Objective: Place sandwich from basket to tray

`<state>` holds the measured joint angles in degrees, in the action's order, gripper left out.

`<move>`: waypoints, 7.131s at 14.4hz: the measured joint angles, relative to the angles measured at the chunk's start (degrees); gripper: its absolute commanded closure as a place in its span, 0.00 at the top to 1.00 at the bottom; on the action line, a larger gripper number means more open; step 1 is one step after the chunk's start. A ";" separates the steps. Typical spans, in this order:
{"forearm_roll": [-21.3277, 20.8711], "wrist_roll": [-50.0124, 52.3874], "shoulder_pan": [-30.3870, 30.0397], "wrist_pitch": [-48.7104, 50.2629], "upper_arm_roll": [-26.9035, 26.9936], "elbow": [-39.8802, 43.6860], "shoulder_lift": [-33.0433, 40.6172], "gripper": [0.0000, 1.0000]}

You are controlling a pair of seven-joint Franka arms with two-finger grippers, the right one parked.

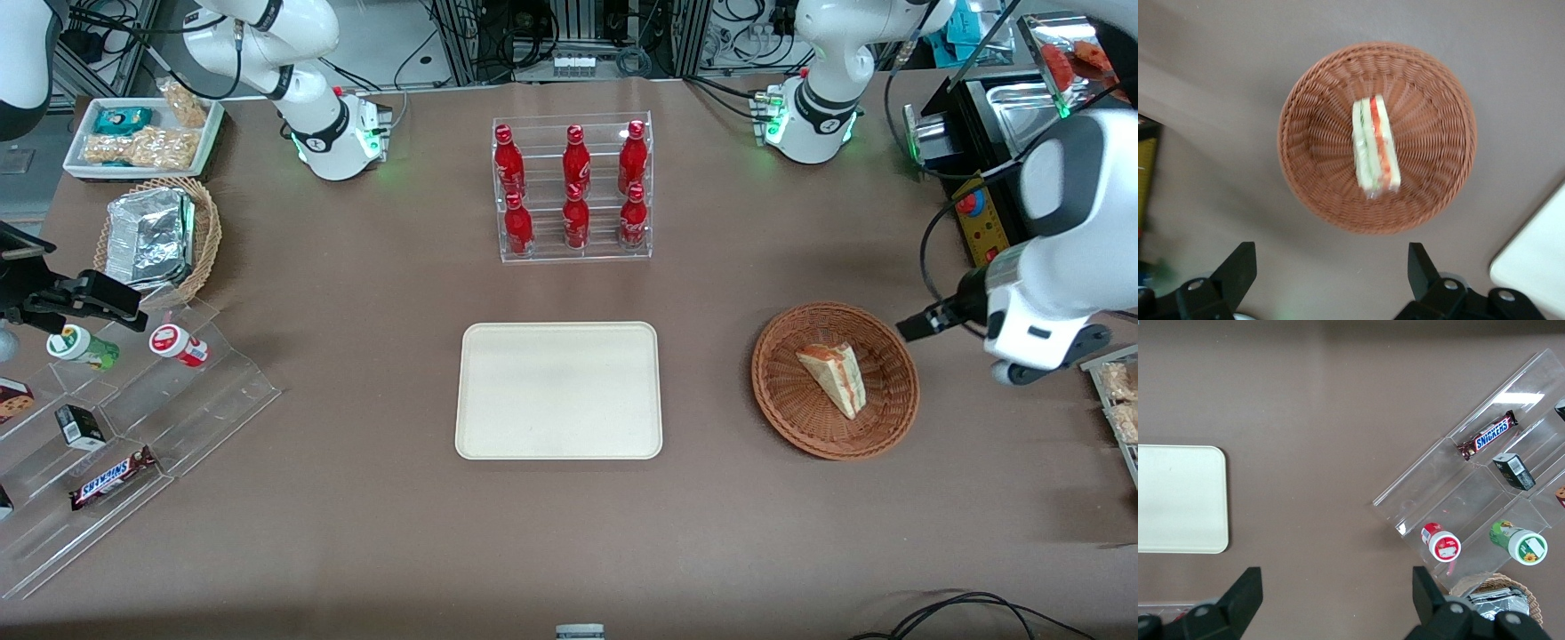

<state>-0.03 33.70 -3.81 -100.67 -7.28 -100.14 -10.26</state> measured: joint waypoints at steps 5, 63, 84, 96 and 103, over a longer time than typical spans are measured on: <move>0.02 6.63 0.35 -15.43 -0.17 -11.92 -0.21 1.00; -17.58 28.12 30.48 -21.27 -18.14 24.27 -37.68 0.70; -7.32 15.00 11.52 16.27 -17.75 24.73 -9.80 1.00; -5.59 -11.99 -13.97 30.93 -17.48 20.61 -0.14 1.00; -1.69 -14.78 -7.18 27.11 -7.41 17.20 6.42 1.00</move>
<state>-1.72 18.92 -10.98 -73.56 -14.68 -82.94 -3.85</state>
